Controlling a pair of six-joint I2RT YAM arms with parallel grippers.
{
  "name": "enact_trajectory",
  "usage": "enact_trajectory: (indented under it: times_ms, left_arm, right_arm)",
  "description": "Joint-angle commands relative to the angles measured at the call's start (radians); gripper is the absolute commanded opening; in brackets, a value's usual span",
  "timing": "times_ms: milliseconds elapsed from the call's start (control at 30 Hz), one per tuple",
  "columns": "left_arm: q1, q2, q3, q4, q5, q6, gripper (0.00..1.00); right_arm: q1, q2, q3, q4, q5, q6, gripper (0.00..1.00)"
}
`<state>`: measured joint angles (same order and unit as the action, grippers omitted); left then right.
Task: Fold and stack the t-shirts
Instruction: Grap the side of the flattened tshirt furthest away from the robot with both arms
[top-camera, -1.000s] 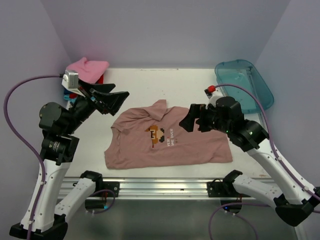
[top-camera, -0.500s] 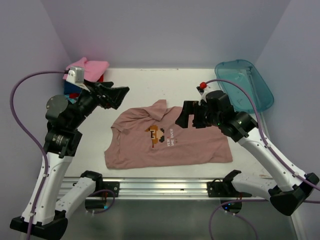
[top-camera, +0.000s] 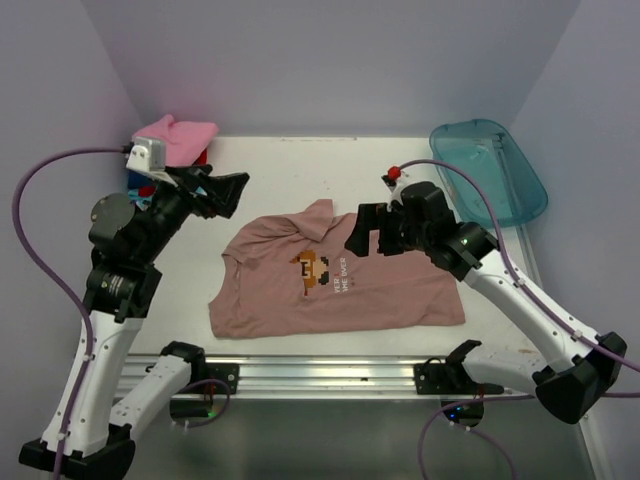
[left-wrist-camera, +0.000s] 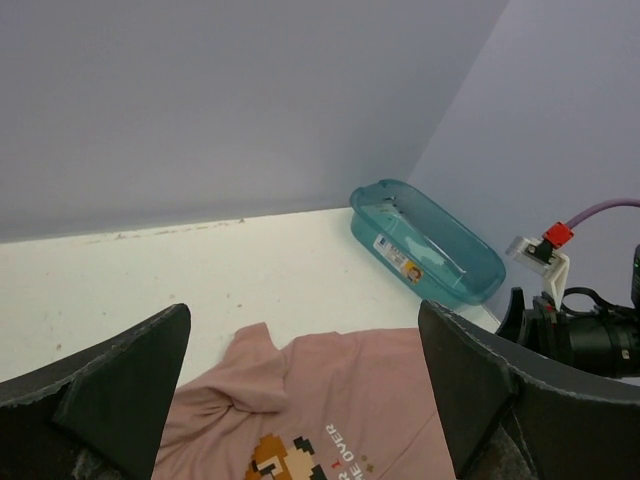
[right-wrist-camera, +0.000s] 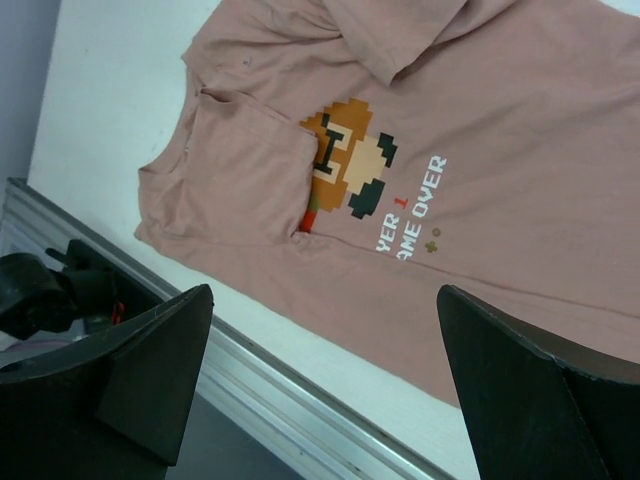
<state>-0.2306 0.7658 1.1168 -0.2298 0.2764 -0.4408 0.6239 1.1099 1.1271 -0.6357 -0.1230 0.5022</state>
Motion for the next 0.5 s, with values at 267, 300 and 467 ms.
enact_trajectory:
  times_ms: [267, 300, 467]
  left_arm:
    - [-0.006, 0.562, 0.338, -0.131, -0.105, 0.1, 1.0]
    - [-0.006, 0.651, 0.375, -0.137, -0.086, 0.1, 1.0]
    - [-0.016, 0.913, 0.653, -0.206, -0.056, 0.06, 1.0]
  right_arm:
    - [0.005, 0.105, 0.027, -0.03, 0.247, -0.033, 0.99]
    - [0.007, 0.103, 0.025, -0.025, 0.243, -0.037, 0.99]
    - [0.005, 0.068, 0.007, -0.038, 0.276, -0.06, 0.99]
